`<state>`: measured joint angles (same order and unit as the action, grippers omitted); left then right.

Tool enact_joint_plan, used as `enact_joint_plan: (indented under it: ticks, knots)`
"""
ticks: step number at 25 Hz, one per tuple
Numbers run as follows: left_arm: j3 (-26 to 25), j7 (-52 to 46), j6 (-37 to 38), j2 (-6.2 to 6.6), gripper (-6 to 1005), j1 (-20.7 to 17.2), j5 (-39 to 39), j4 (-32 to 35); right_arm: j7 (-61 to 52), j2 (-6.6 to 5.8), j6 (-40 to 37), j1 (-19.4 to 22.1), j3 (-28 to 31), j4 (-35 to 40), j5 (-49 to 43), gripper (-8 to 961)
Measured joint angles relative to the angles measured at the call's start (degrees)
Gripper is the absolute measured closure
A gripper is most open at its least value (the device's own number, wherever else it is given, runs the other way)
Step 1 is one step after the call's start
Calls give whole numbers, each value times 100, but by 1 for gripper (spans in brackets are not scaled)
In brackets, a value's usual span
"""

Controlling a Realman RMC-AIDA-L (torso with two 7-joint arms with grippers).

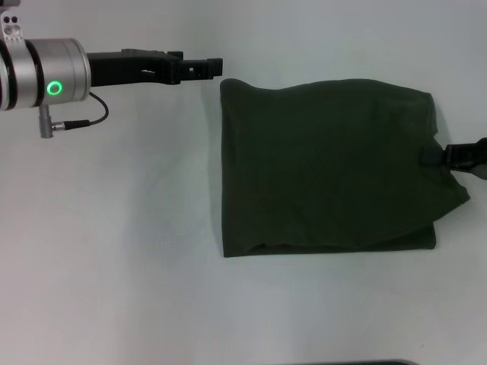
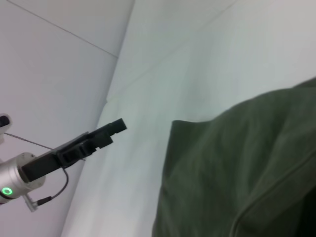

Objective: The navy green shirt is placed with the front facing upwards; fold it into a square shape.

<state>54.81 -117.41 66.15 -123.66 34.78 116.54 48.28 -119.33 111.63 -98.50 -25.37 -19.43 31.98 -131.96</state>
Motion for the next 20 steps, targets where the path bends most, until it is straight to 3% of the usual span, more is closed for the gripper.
enact_joint_plan:
  ticks: [6, 20]
  knots:
    - [2, -1, -1, 0, 104, 42, -1, -15, -4, -10, -6, -164, -9, 1, 11, 910]
    - [-68, 11, -16, 0, 103, 47, -1, -24, -8, 92, 16, -559, -52, -1, 8, 910]
